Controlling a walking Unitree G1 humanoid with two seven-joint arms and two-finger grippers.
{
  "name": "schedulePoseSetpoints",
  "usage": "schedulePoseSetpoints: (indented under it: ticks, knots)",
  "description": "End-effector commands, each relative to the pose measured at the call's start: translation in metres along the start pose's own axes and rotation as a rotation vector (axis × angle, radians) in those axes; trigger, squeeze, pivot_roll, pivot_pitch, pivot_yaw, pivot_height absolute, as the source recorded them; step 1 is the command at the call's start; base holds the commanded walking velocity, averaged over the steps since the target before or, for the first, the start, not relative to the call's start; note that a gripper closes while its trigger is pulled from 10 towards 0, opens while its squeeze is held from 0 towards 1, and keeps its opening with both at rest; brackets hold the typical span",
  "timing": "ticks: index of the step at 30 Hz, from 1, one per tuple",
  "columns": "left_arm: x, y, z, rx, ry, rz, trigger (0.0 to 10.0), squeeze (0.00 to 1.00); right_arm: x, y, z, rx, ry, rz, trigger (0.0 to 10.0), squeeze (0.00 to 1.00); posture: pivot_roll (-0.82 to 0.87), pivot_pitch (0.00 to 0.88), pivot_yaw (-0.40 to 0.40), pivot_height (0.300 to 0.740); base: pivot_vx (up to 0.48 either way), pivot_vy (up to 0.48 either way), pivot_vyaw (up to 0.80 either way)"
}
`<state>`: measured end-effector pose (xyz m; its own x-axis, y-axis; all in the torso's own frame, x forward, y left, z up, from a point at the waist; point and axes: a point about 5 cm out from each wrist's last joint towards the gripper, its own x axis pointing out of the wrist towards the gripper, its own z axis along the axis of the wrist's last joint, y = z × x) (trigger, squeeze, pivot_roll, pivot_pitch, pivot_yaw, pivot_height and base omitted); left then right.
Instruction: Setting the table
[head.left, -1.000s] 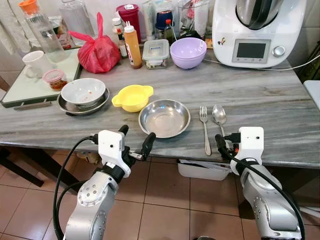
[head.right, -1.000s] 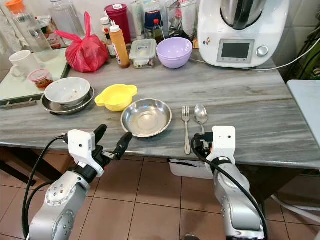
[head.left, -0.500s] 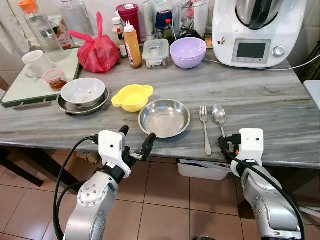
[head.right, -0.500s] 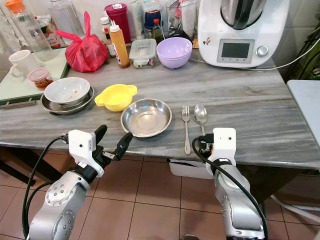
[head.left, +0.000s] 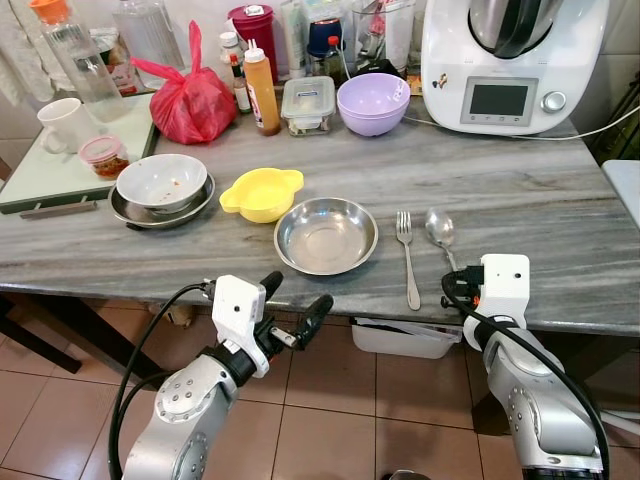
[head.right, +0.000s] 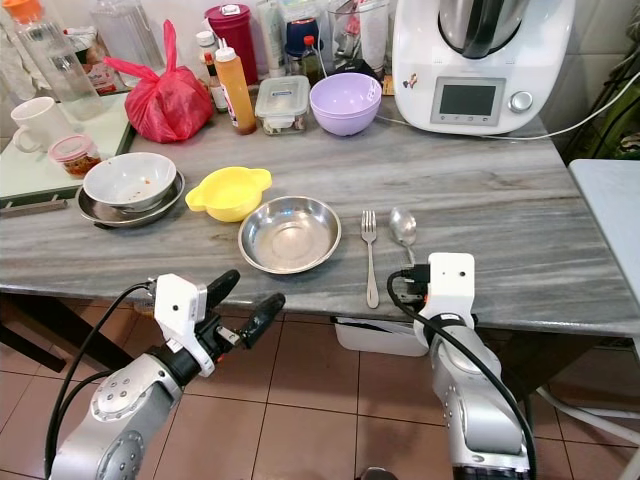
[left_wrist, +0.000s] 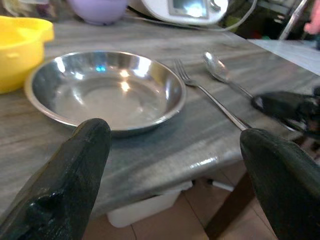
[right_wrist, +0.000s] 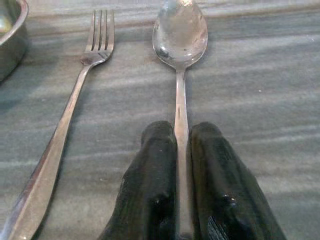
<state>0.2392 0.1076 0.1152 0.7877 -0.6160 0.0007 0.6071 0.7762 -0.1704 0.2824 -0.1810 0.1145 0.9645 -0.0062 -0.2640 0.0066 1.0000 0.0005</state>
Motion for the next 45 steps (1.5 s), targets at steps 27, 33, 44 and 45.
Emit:
schedulePoseSetpoints:
  ticks: [27,33,44,45]
  knots:
    - [-0.003,0.000,0.001,0.019,0.027,-0.041,10.0,0.00,0.004,0.009,-0.009,0.024,0.049,0.037,0.0,0.00,-0.16,0.102,0.098,0.740,0.000,0.000,0.00]
    - [-0.001,0.000,0.002,0.019,0.023,-0.041,10.0,0.00,0.005,0.008,-0.010,0.017,0.051,0.035,0.4,0.00,-0.17,0.097,0.098,0.740,0.000,0.000,0.00]
    - [0.000,0.002,0.003,0.017,0.014,-0.040,10.0,0.00,0.006,0.007,0.009,-0.043,-0.048,0.042,10.0,0.00,-0.17,0.093,0.097,0.740,0.000,0.000,0.00]
    - [0.000,0.003,0.003,0.016,0.014,-0.038,10.0,0.00,0.006,0.007,0.013,-0.048,-0.075,0.044,10.0,0.27,-0.17,0.092,0.097,0.740,0.000,0.000,0.00]
